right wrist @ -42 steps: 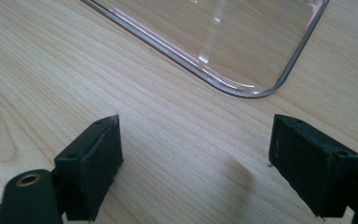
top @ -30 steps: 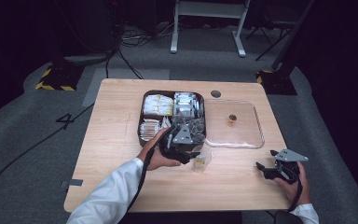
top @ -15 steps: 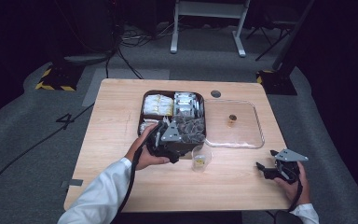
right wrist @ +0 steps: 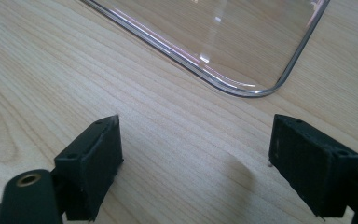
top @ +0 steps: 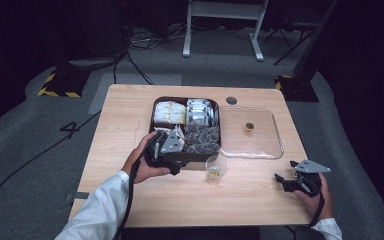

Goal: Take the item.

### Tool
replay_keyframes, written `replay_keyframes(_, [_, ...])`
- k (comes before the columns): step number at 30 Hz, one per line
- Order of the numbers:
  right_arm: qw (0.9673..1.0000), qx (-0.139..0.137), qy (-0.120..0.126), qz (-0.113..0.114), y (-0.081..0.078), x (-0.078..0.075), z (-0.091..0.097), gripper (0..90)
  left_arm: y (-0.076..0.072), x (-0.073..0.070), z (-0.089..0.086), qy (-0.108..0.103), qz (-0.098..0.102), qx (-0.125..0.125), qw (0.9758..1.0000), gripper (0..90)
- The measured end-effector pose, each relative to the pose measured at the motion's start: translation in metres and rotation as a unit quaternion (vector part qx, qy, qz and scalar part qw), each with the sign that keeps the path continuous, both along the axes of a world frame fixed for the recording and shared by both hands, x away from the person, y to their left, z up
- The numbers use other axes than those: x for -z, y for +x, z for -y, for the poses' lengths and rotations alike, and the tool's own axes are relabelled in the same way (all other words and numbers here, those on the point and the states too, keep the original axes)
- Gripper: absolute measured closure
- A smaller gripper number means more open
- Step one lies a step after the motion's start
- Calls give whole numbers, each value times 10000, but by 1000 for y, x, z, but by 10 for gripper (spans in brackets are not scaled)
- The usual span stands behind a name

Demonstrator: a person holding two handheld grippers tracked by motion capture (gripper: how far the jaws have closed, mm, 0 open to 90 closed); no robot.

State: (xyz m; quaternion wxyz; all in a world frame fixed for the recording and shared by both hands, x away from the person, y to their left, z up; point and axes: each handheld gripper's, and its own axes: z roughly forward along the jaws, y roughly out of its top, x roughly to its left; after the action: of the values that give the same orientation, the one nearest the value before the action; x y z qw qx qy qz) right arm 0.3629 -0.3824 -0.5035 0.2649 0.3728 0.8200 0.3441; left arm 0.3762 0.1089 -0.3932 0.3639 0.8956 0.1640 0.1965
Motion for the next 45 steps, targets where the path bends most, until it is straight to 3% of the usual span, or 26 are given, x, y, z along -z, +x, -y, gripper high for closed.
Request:
replay_keyframes(7, [10000,-4,7,-8,0,0,0,175,-5,7,-19,128,64,-254,9996,201])
replay_keyframes(18, [10000,8,10,-14,0,0,0,175,-16,24,-47,250,-81,-569,9980,196])
replay_keyframes(22, [10000,12,7,-16,1,0,0,175,-19,36,-58,302,-151,-711,9969,193])
replay_keyframes(33, [10000,21,5,-12,1,0,0,175,-23,52,-81,451,-244,-1033,9933,192])
replay_keyframes(45, [10000,21,3,-10,0,0,0,175,-23,65,-97,541,-399,-1212,9903,193])
